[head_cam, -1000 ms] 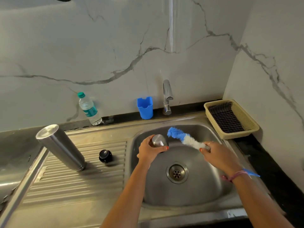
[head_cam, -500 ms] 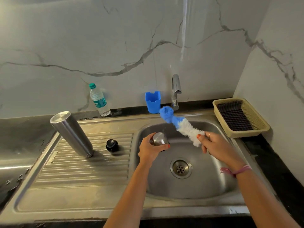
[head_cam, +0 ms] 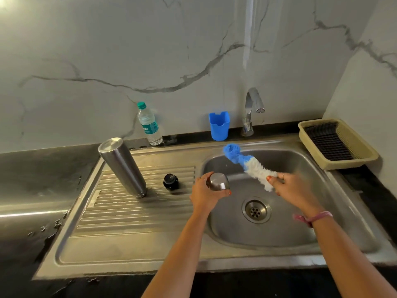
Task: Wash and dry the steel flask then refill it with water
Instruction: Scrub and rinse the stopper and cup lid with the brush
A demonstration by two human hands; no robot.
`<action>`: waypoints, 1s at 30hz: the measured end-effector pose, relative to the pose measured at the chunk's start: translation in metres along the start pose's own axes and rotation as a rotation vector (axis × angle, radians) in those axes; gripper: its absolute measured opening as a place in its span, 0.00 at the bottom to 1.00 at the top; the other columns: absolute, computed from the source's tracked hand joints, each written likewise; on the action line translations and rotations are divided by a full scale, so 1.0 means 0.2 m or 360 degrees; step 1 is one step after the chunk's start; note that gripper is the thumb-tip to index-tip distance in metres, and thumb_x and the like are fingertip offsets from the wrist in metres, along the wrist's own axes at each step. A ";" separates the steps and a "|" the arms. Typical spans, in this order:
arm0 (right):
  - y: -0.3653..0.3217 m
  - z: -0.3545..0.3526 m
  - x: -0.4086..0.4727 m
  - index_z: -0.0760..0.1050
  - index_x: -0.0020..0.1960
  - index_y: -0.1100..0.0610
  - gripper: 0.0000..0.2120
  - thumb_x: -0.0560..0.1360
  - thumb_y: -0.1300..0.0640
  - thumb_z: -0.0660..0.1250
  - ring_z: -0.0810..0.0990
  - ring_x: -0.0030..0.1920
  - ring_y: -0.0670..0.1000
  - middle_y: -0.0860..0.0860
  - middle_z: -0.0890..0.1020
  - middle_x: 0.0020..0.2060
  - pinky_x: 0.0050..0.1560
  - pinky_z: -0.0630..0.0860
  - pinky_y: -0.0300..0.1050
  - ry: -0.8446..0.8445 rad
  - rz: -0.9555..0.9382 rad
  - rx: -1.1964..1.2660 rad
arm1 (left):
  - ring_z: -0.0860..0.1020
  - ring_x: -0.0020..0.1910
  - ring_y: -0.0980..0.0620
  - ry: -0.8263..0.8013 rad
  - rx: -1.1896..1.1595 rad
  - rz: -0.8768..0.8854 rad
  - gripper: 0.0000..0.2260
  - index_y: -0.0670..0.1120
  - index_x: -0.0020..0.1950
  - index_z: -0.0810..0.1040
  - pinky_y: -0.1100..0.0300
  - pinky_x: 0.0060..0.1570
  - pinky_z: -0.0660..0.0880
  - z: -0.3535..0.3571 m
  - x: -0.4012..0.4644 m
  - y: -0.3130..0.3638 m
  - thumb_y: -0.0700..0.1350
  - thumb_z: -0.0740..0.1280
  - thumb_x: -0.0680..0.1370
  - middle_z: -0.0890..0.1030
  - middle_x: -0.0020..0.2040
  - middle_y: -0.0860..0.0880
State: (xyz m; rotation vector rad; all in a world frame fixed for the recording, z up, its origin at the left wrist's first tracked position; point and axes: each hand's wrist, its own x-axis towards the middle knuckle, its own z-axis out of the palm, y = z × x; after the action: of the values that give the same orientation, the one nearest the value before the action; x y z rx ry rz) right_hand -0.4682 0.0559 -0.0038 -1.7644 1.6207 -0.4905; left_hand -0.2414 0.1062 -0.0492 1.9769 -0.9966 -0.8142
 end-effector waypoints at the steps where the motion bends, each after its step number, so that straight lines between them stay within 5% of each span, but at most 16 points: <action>1: -0.02 0.02 -0.02 0.78 0.59 0.54 0.13 0.80 0.50 0.61 0.76 0.32 0.47 0.51 0.81 0.34 0.32 0.68 0.40 0.0000 -0.0003 0.0000 | 0.77 0.58 0.52 0.0007 0.0008 0.0013 0.36 0.58 0.63 0.74 0.45 0.64 0.73 -0.02 0.00 -0.02 0.54 0.83 0.58 0.78 0.59 0.55; 8: -0.05 0.19 -0.08 0.80 0.55 0.54 0.13 0.79 0.48 0.62 0.81 0.40 0.52 0.50 0.82 0.37 0.46 0.77 0.50 0.0045 0.0130 -0.0024 | 0.77 0.59 0.52 -0.0020 -0.0072 0.0035 0.37 0.55 0.66 0.74 0.49 0.62 0.75 -0.16 -0.02 -0.13 0.50 0.84 0.61 0.77 0.61 0.55; 14: -0.10 0.31 -0.17 0.79 0.53 0.55 0.12 0.79 0.50 0.61 0.79 0.38 0.52 0.50 0.80 0.34 0.35 0.69 0.44 0.0083 0.0156 -0.0061 | 0.78 0.59 0.54 0.0000 -0.0099 0.0013 0.36 0.56 0.66 0.75 0.48 0.64 0.74 -0.28 -0.05 -0.26 0.50 0.84 0.61 0.77 0.62 0.55; 21: -0.11 0.44 -0.19 0.79 0.55 0.57 0.14 0.79 0.49 0.61 0.80 0.40 0.55 0.52 0.81 0.36 0.40 0.73 0.47 0.0043 0.0212 -0.0121 | 0.76 0.62 0.49 0.0102 0.0103 -0.0037 0.38 0.58 0.69 0.73 0.42 0.63 0.72 -0.45 -0.06 -0.41 0.54 0.83 0.61 0.75 0.58 0.56; 30: -0.13 0.51 -0.17 0.79 0.52 0.57 0.13 0.79 0.49 0.61 0.80 0.38 0.54 0.52 0.81 0.35 0.42 0.76 0.49 0.0051 0.0211 -0.0129 | 0.74 0.64 0.48 0.0206 0.0194 -0.0112 0.38 0.54 0.71 0.71 0.42 0.64 0.71 -0.55 -0.07 -0.56 0.50 0.82 0.64 0.74 0.65 0.52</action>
State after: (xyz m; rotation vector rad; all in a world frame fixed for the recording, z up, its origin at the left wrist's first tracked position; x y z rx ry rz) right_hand -0.3851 0.1125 -0.0509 -1.7011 1.7888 -0.3977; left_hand -0.1202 0.2017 -0.0844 2.1502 -0.9241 -0.6673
